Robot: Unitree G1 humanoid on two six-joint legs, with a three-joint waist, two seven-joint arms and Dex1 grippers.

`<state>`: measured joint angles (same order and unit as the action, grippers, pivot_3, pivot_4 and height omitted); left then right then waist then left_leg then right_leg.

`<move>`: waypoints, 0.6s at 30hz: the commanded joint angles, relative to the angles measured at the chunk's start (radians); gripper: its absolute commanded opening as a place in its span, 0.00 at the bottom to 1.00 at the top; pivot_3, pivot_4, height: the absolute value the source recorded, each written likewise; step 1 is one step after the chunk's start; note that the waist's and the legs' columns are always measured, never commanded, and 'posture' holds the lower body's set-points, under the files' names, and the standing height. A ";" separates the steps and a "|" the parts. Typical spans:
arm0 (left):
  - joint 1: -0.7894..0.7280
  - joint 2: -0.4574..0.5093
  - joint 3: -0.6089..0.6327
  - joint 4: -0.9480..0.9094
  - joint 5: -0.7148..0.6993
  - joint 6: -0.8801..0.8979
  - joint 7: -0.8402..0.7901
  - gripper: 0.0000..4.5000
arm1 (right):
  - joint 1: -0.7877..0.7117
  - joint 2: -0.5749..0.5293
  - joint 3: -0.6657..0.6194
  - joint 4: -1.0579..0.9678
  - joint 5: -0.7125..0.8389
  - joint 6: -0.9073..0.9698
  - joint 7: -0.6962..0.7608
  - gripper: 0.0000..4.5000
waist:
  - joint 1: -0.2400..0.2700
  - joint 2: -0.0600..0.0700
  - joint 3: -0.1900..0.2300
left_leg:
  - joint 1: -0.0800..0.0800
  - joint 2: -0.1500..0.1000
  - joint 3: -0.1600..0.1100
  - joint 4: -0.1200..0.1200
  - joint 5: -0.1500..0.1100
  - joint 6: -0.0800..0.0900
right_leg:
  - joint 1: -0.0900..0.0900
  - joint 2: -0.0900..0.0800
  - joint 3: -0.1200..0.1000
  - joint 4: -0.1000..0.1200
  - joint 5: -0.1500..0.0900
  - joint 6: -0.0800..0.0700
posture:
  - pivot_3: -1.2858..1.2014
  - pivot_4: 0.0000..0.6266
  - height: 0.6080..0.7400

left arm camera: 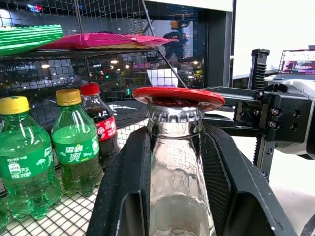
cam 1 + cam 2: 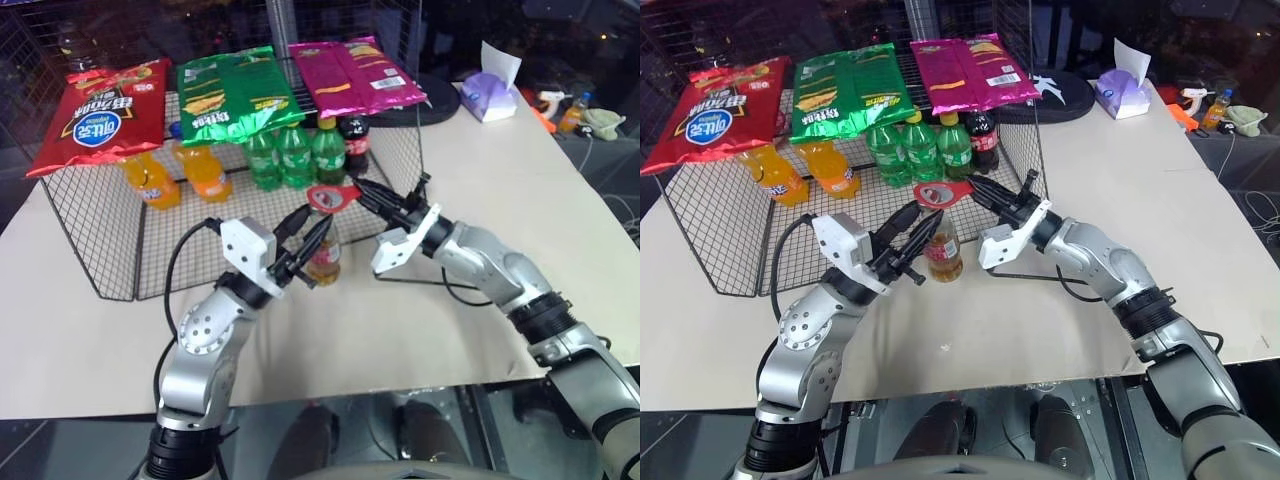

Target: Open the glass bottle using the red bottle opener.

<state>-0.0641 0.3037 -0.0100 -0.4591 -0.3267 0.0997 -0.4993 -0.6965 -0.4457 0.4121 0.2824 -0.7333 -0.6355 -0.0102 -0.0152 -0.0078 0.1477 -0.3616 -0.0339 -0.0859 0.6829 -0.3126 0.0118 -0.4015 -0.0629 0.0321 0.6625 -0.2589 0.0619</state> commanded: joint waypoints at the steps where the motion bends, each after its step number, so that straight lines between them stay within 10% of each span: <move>1: 0.010 0.013 -0.022 0.019 0.019 0.015 -0.008 0.20 | -0.039 -0.007 -0.022 -0.043 -0.019 0.001 -0.005 0.00 | 0.000 0.000 0.000 | 0.000 0.000 0.000 0.000 0.000 0.000 | 0.000 0.000 0.000 0.000 0.000 0.000 | 0.52 0.24 1.00; 18: 0.012 0.016 -0.023 0.018 0.012 0.020 -0.010 0.20 | -0.044 0.008 -0.069 -0.051 0.007 0.039 -0.034 0.00 | -0.001 0.000 0.000 | 0.000 0.000 0.000 -0.002 0.000 0.000 | 0.000 0.000 0.000 -0.001 0.000 0.000 | 0.52 0.24 1.00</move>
<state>-0.0675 0.3079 -0.0108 -0.4594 -0.3273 0.0990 -0.4997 -0.7376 -0.4469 0.3900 0.2622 -0.7668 -0.6137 -0.0282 -0.0158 -0.0074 0.1481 -0.3618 -0.0337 -0.0858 0.6809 -0.3126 0.0118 -0.4019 -0.0629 0.0322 0.6611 -0.2590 0.0617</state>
